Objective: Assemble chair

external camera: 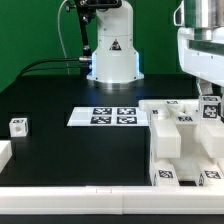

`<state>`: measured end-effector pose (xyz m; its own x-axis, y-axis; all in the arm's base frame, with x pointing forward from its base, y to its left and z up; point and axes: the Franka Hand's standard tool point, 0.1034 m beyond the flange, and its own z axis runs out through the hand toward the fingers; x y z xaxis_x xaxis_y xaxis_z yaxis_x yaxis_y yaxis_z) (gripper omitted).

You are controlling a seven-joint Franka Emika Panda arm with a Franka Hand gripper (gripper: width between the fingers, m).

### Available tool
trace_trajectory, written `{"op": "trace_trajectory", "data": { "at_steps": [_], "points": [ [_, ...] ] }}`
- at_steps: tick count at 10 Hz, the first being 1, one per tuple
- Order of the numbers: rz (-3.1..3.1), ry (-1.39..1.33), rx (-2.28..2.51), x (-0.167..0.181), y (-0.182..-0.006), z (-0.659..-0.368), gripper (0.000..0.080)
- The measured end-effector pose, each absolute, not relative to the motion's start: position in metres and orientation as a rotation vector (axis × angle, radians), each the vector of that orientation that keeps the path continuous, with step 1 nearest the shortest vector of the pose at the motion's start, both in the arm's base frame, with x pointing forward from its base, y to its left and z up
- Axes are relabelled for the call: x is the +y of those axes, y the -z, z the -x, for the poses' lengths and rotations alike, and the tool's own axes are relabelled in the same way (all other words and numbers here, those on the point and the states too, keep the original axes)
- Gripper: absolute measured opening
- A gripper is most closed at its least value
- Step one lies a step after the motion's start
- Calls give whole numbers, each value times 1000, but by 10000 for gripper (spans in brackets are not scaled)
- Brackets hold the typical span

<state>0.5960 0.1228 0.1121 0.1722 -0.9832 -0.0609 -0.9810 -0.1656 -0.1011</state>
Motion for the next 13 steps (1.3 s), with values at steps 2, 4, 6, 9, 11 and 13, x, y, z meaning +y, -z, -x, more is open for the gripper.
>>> {"op": "trace_trajectory", "data": {
  "at_steps": [2, 4, 6, 9, 11, 13],
  "points": [
    [2483, 48, 1734, 115, -113, -598, 609],
    [2775, 47, 1273, 109, -114, -597, 647],
    [2885, 52, 1079, 111, -114, -596, 648],
    [3061, 40, 593, 110, -113, -593, 648],
    [3080, 38, 500, 111, -113, -593, 648],
    [3077, 38, 523, 111, -113, -593, 390]
  ]
}}
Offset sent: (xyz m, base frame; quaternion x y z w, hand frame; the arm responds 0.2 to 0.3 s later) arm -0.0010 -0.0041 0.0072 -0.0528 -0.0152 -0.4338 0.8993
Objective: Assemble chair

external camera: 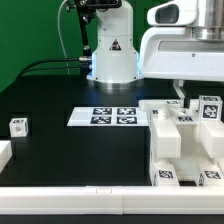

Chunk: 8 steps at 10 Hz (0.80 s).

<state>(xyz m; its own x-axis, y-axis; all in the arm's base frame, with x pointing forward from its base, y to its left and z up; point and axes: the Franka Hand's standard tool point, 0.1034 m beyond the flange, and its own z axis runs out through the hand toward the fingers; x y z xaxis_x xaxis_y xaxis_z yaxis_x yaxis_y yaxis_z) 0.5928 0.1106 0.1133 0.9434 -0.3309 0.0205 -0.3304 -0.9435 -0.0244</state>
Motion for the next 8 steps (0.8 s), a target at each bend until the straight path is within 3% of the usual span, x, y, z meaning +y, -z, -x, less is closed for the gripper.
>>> {"op": "trace_trajectory", "data": {
  "at_steps": [1, 2, 8],
  "points": [
    [3069, 37, 564, 111, -113, -593, 390],
    [3048, 36, 661, 111, -113, -593, 280],
    [2625, 6, 1646, 116, -113, -591, 280]
  ]
}}
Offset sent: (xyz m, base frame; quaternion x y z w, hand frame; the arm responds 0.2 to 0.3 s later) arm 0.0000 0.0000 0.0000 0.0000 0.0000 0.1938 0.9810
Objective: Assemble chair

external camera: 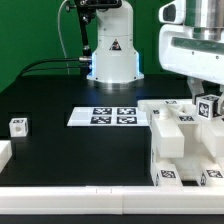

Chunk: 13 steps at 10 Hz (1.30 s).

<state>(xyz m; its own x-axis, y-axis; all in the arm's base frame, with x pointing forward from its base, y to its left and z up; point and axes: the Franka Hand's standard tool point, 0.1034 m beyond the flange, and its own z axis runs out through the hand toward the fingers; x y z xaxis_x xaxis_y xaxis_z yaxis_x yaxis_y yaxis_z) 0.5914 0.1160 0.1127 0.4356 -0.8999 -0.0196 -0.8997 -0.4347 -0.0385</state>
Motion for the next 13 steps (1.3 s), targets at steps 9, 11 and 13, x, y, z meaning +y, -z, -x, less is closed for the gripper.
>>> {"op": "trace_trajectory", "data": {
  "at_steps": [9, 11, 13],
  "points": [
    [2300, -9, 2023, 119, -113, -594, 525],
    [2585, 11, 1648, 122, -117, -597, 642],
    [2688, 18, 1475, 123, -116, -597, 647]
  ]
}}
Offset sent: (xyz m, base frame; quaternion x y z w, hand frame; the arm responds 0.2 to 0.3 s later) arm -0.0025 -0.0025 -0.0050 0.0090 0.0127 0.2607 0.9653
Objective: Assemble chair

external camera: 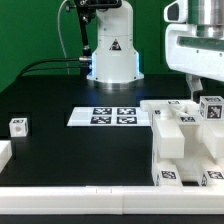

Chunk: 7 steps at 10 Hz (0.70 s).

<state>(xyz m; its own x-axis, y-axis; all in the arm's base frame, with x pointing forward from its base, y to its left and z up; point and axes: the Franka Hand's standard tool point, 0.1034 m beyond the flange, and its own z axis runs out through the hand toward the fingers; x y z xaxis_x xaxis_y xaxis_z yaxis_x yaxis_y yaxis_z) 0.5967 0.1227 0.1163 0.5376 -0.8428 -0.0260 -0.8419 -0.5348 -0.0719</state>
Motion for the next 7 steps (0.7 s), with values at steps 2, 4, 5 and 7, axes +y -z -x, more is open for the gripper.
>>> {"op": "trace_trajectory", "data": {
  "at_steps": [2, 4, 5, 7],
  "points": [
    [2814, 31, 1236, 121, -116, -596, 649],
    [3046, 50, 638, 117, -116, -596, 649],
    [3073, 56, 518, 118, -115, -596, 649],
    [3069, 56, 541, 118, -115, -596, 637]
  ]
}}
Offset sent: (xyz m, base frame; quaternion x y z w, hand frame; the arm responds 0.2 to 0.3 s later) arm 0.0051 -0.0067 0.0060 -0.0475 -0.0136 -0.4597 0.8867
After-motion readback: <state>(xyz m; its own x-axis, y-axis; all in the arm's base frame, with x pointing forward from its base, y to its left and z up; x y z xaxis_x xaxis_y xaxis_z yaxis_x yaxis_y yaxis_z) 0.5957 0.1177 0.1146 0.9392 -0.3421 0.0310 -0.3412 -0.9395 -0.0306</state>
